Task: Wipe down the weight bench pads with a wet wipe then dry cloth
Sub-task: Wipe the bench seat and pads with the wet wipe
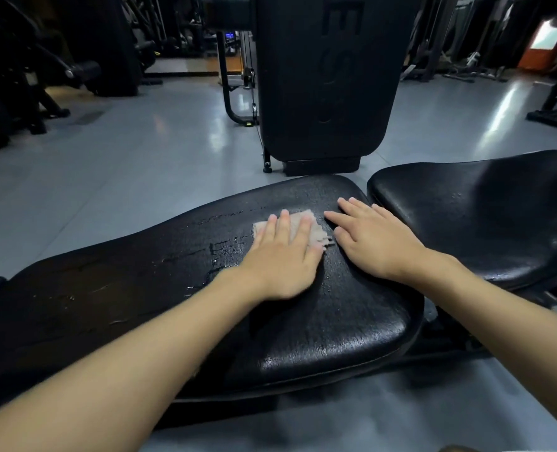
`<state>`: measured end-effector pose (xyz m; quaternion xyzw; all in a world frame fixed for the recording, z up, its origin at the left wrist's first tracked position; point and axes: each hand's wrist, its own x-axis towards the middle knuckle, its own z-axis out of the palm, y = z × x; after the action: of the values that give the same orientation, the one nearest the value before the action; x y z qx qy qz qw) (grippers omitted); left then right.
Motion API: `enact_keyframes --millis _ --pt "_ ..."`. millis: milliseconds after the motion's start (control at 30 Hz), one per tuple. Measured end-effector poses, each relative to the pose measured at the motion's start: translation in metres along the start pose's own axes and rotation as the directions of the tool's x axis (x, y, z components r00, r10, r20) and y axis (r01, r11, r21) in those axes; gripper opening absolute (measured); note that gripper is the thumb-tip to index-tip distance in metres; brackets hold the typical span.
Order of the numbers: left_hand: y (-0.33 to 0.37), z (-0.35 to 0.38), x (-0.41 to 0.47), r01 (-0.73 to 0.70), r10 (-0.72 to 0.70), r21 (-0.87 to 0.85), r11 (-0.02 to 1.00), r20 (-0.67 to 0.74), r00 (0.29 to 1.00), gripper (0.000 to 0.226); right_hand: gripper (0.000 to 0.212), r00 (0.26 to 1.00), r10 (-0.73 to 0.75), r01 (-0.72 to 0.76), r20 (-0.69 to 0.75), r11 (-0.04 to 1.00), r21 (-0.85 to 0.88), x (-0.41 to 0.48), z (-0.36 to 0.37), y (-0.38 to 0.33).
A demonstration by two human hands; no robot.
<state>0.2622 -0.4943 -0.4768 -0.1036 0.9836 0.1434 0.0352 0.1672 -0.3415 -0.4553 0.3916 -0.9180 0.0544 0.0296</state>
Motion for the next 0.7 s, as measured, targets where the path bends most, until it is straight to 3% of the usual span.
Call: enact_keyframes --millis 367,700 --pt "-0.036 -0.027 0.143 0.157 -0.158 -0.014 0.987 -0.022 0.987 0.062 0.048 0.998 -0.028 0.025 -0.057 0.998 -0.053 0.002 0.003 -0.001" --pt "-0.020 -0.005 0.032 0.016 -0.016 0.035 0.999 0.003 1.000 0.063 0.047 0.998 -0.014 0.012 -0.058 0.999 -0.033 -0.001 -0.002 -0.004"
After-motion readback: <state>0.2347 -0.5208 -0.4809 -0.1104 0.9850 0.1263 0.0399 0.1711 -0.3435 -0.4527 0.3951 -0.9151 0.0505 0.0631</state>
